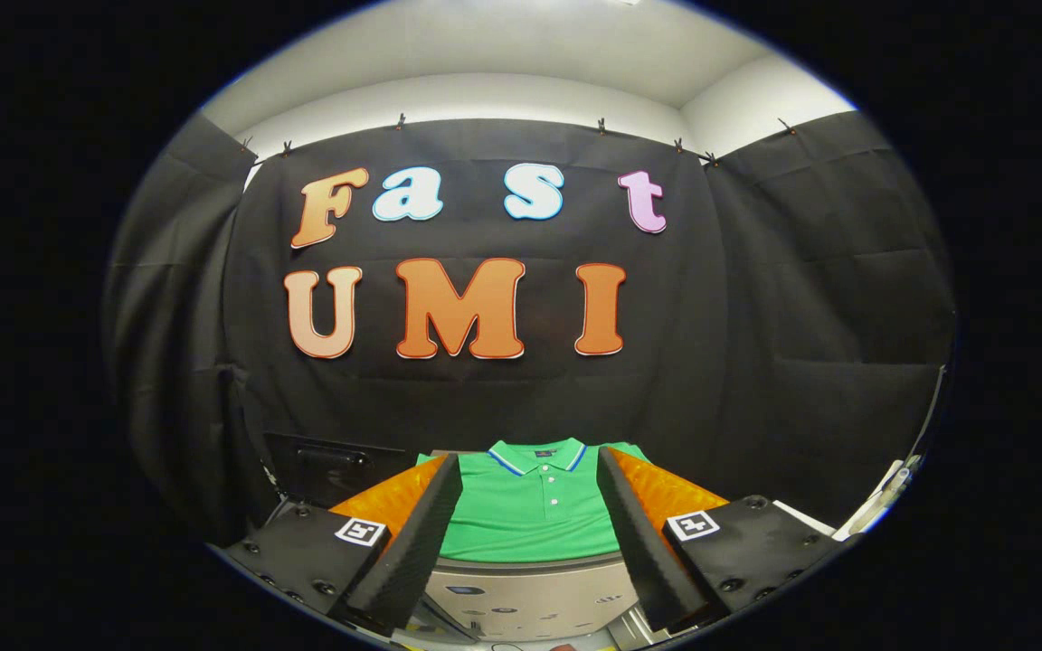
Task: Put the clothes into the washing machine and then close the washing machine lid.
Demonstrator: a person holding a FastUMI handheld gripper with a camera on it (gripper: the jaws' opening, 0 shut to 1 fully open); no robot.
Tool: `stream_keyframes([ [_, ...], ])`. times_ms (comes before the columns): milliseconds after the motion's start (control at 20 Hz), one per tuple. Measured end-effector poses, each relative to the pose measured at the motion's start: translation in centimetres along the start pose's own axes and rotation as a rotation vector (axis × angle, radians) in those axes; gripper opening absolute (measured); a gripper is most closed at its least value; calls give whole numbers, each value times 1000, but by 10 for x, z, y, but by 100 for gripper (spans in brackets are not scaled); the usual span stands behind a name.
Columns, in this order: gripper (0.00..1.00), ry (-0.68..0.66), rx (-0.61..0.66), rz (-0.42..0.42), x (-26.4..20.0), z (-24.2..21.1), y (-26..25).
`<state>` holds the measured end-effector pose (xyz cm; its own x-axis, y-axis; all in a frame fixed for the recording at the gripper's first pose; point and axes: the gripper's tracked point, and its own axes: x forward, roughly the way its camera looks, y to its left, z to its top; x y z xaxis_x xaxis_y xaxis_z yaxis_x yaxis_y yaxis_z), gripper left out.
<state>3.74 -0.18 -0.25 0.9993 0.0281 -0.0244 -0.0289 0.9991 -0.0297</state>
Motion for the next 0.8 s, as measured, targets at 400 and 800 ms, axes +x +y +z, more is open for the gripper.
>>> stream_keyframes([
  [400, 97, 79, -10, 30, 88, -28, -22],
  [800, 97, 259, 27, 35, 187, -98, -45],
])
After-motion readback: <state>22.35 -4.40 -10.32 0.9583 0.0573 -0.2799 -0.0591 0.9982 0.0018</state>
